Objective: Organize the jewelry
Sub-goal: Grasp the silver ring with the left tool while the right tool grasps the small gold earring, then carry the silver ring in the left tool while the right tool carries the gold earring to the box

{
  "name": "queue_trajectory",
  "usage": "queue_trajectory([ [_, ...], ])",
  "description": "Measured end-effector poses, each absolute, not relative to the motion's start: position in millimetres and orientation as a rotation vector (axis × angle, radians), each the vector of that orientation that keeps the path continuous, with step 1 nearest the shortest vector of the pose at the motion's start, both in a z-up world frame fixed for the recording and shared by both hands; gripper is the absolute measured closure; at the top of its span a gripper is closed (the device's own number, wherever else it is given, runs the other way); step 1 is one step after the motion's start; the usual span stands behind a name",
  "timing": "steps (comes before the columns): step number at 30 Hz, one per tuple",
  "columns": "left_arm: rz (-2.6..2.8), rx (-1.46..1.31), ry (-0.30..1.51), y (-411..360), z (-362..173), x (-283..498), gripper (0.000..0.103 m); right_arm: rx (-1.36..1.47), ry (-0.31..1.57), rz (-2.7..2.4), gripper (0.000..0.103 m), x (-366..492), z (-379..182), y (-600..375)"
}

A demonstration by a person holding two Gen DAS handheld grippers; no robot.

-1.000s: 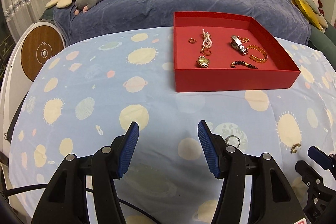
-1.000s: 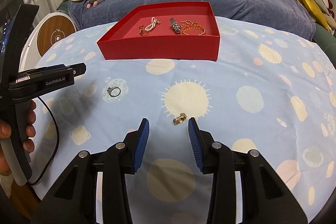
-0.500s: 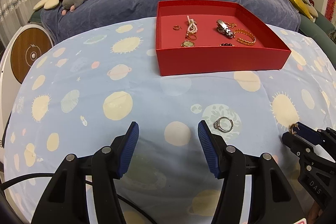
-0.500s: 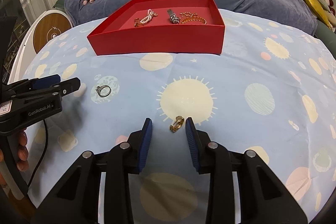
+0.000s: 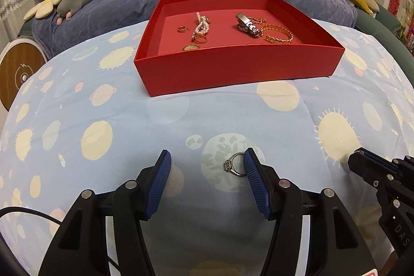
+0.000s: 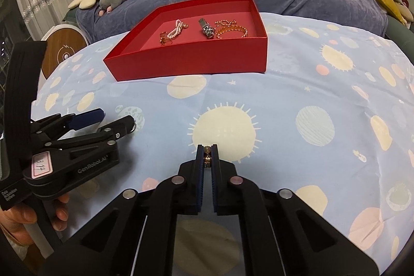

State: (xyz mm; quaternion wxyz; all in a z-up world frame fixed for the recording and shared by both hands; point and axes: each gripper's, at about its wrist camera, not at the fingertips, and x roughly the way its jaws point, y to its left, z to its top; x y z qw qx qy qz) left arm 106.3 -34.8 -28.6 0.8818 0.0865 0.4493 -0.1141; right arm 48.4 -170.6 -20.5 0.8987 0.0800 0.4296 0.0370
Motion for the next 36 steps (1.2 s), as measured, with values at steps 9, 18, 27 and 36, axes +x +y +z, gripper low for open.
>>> queue_trajectory([
  [9, -0.288, 0.189, 0.903, -48, -28, 102, 0.087, 0.181, 0.892, 0.078, 0.099, 49, -20, -172],
  [18, -0.366, 0.131, 0.940, -36, -19, 95, 0.098, 0.189, 0.878, 0.078, 0.099, 48, -16, -176],
  [27, -0.388, 0.066, 0.912, -8, 14, 85, 0.098, 0.197, 0.832, 0.090, 0.099, 45, 3, -179],
  [36, -0.324, 0.095, 0.789, -6, 82, 139, 0.098, 0.146, 0.701, 0.145, 0.099, 105, 83, -192],
])
